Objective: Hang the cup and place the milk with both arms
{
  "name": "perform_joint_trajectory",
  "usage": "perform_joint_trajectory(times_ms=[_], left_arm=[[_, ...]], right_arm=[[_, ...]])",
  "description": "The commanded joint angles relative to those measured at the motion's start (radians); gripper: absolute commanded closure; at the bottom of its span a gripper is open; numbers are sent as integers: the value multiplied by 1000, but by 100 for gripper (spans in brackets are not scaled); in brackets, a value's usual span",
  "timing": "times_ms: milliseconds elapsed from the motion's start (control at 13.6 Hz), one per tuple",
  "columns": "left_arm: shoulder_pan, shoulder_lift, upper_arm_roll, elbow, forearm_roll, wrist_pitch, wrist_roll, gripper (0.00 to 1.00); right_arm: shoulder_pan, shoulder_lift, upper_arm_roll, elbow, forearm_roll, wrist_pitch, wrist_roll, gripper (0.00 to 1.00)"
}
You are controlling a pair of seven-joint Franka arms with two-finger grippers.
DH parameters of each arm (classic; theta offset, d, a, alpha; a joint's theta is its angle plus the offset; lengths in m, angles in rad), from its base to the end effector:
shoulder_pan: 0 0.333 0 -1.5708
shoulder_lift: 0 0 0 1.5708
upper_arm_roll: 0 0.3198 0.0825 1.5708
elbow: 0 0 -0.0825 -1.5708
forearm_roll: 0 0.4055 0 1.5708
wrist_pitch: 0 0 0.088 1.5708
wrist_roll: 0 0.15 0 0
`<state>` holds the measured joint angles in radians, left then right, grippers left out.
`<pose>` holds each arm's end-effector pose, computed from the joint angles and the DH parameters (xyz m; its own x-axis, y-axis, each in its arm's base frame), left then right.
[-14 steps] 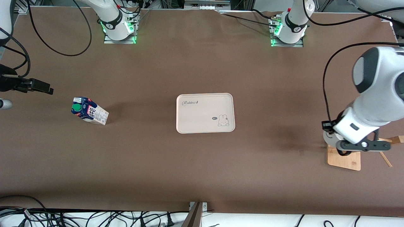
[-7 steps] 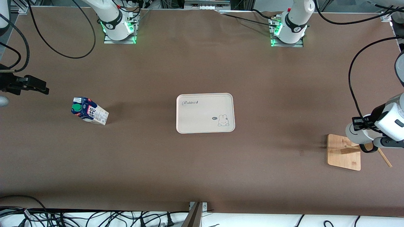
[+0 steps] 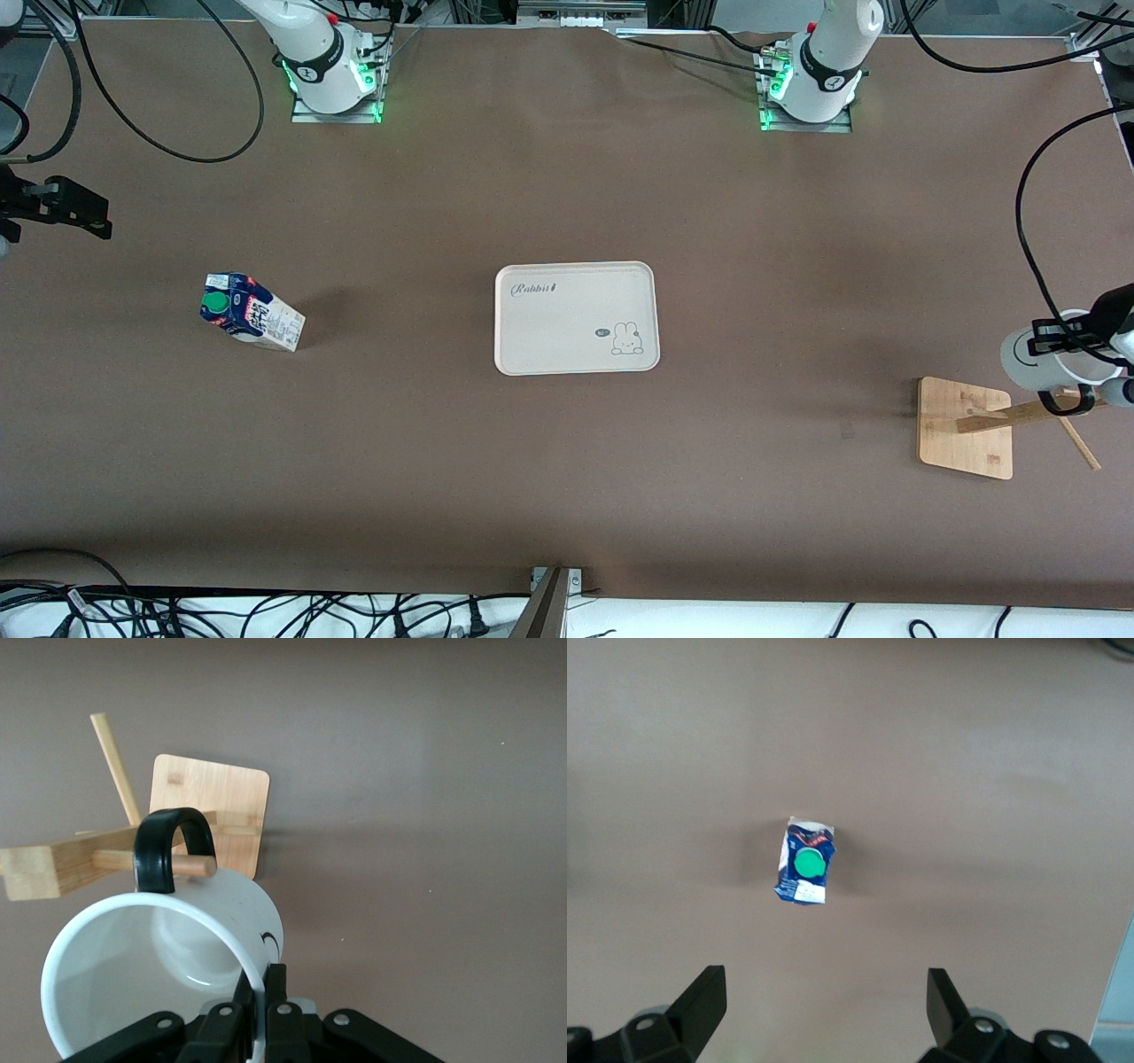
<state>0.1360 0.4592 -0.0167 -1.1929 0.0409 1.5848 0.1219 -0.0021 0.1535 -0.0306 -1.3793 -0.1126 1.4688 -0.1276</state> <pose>0.6983 0.0921 0.4769 0.9975 -0.0022 -0.0708 -0.0040 -0.9997 -0.0249 0.6098 -0.0364 0.5801 0.9936 0.0827 -0.0776 0.0908 -0.9900 0.1079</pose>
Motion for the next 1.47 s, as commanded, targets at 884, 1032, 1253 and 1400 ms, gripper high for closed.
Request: perform_joint_trajectory(times_ms=[884, 1032, 1253, 1400], left_arm=[[-16, -71, -60, -5, -61, -156, -83, 0], [-70, -91, -62, -8, -52, -183, -145, 0], [-98, -117, -63, -31, -21, -184, -143, 0], [-95, -135, -62, -51, -21, -183, -140, 0]], right_arm=[[-71, -11, 20, -15, 4, -28, -15, 0], [-73, -8, 17, -17, 33, -15, -14, 0], [-73, -5, -15, -17, 102, -8, -4, 0], [-73, -5, -15, -15, 102, -4, -4, 0]])
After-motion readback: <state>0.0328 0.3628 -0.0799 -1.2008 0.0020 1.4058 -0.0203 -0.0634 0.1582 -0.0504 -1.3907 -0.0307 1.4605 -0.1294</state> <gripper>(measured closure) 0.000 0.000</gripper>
